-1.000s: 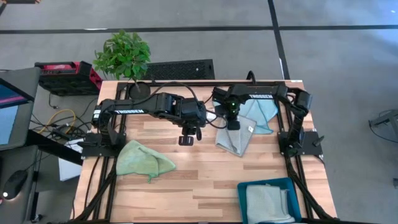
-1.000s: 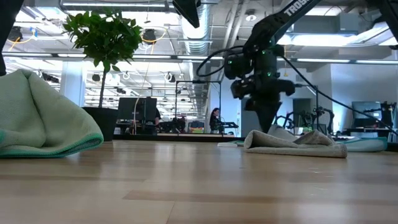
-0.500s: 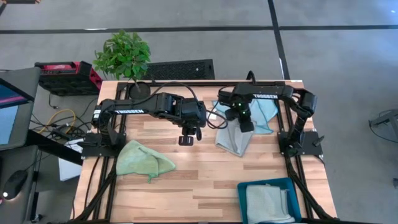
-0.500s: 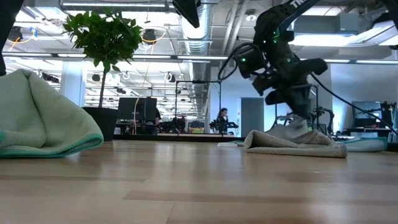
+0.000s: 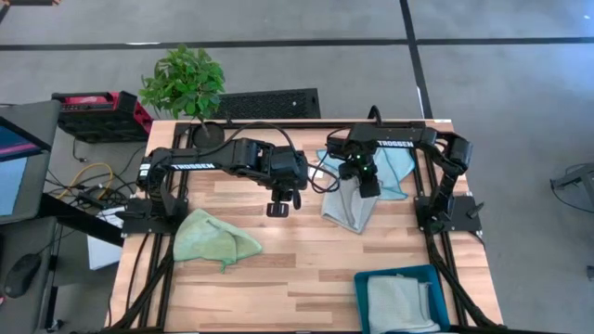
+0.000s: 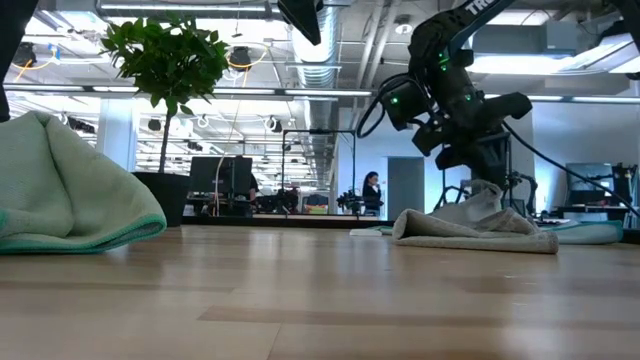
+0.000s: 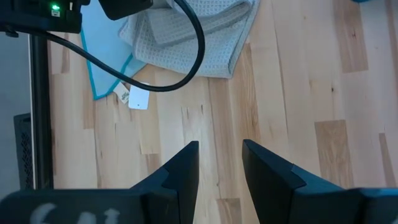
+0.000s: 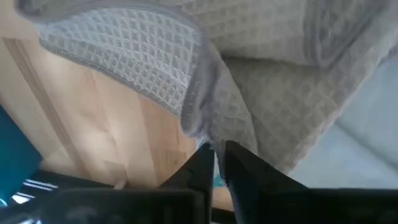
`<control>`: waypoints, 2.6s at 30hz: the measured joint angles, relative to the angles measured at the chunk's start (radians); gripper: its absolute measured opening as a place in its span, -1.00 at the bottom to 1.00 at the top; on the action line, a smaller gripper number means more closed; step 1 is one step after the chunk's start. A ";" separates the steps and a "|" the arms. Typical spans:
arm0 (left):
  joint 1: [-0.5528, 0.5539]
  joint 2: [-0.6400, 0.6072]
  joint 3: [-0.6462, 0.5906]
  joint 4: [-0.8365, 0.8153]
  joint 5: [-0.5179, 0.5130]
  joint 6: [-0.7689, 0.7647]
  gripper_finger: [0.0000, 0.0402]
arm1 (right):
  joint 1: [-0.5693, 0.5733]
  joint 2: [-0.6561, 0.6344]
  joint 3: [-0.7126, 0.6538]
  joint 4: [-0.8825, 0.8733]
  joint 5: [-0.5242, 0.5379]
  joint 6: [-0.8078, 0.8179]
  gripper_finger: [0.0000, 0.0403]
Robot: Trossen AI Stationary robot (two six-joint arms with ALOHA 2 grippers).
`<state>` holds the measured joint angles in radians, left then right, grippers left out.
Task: Fold microfiber towels
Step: Fold the gray microfiber cloth
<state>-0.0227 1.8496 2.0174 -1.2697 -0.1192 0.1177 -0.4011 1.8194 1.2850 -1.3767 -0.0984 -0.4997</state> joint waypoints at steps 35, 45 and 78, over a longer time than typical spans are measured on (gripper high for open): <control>0.000 0.000 0.000 0.000 -0.001 0.017 -0.42 | -0.115 0.015 -0.002 0.361 -0.169 -0.110 -0.09; 0.005 0.001 0.000 0.003 -0.001 0.017 -0.42 | -0.130 0.069 0.013 0.337 -0.188 -0.101 -0.15; 0.008 0.001 0.000 -0.003 -0.001 0.020 -0.42 | -0.063 0.112 0.038 0.064 -0.242 -0.217 -0.45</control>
<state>-0.0143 1.8503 2.0171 -1.2732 -0.1205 0.1379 -0.4641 1.9312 1.3228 -1.3128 -0.3407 -0.7167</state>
